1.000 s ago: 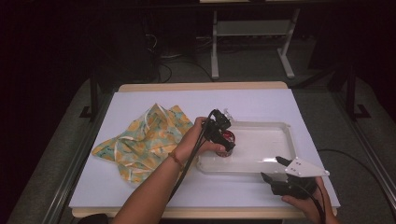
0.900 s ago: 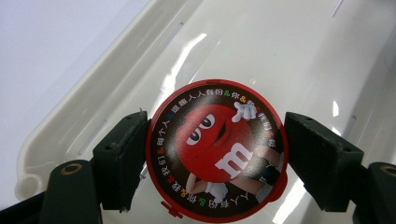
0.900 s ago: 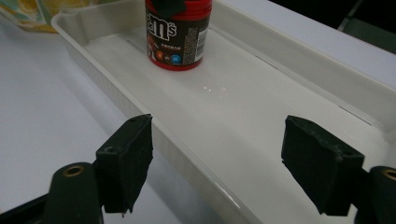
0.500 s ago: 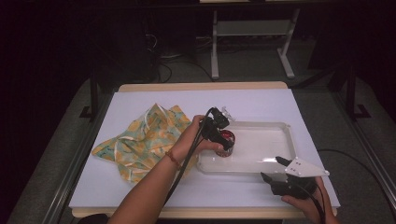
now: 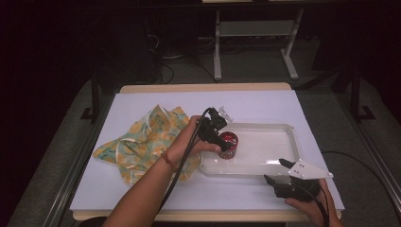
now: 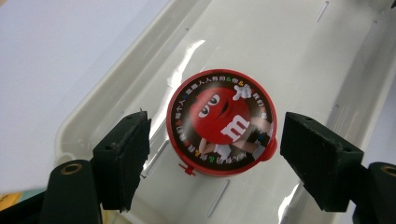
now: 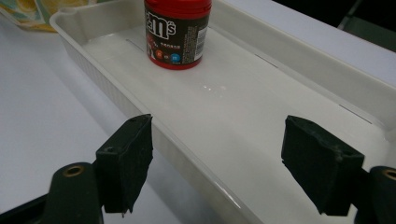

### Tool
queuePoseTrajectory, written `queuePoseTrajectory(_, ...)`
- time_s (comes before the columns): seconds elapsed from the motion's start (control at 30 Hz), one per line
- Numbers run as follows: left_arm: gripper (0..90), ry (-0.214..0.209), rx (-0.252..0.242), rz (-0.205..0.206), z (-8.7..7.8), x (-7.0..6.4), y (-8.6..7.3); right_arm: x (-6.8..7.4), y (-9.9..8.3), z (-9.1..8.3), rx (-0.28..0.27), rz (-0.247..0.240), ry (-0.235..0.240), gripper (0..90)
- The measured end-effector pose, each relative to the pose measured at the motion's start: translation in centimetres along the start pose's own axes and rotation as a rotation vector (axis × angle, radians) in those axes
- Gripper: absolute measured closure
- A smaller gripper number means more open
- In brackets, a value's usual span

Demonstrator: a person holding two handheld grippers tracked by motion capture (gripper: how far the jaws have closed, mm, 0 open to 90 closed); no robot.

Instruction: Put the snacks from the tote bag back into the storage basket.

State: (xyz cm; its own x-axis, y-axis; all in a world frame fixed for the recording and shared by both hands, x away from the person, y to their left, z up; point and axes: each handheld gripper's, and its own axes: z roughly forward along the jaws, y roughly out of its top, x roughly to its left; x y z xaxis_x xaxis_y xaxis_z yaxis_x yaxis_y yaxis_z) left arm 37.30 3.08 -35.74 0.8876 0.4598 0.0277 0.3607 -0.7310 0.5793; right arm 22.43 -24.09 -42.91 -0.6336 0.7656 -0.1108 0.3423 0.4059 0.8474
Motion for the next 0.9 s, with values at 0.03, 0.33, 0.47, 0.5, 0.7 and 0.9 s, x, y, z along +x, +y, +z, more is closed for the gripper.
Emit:
queuePoseTrajectory(0.03,24.0,0.000,-0.002,-0.002,-0.1,0.0,-0.1,0.0,0.0,0.0,0.001,-0.001,0.000,24.3)
queuePoseTrajectory(0.33,23.6,0.013,0.007,0.009,-0.9,0.3,-0.8,0.0,0.0,-0.1,-0.002,0.000,-0.001,24.3)
queuePoseTrajectory(0.47,23.5,0.020,0.016,0.013,-1.2,0.7,-1.3,0.0,0.0,-0.1,-0.002,0.001,-0.001,24.3)
queuePoseTrajectory(0.5,23.5,0.021,0.020,0.013,-1.2,0.7,-1.4,0.0,0.0,-0.1,-0.001,0.001,-0.001,24.3)
queuePoseTrajectory(0.7,22.4,0.026,0.032,0.017,-1.5,1.1,-2.1,0.1,0.1,0.0,0.000,-0.003,0.001,24.3)
queuePoseTrajectory(0.9,22.3,0.037,0.037,0.017,-1.8,1.3,-2.7,0.1,0.1,0.0,0.001,-0.005,0.003,24.3)
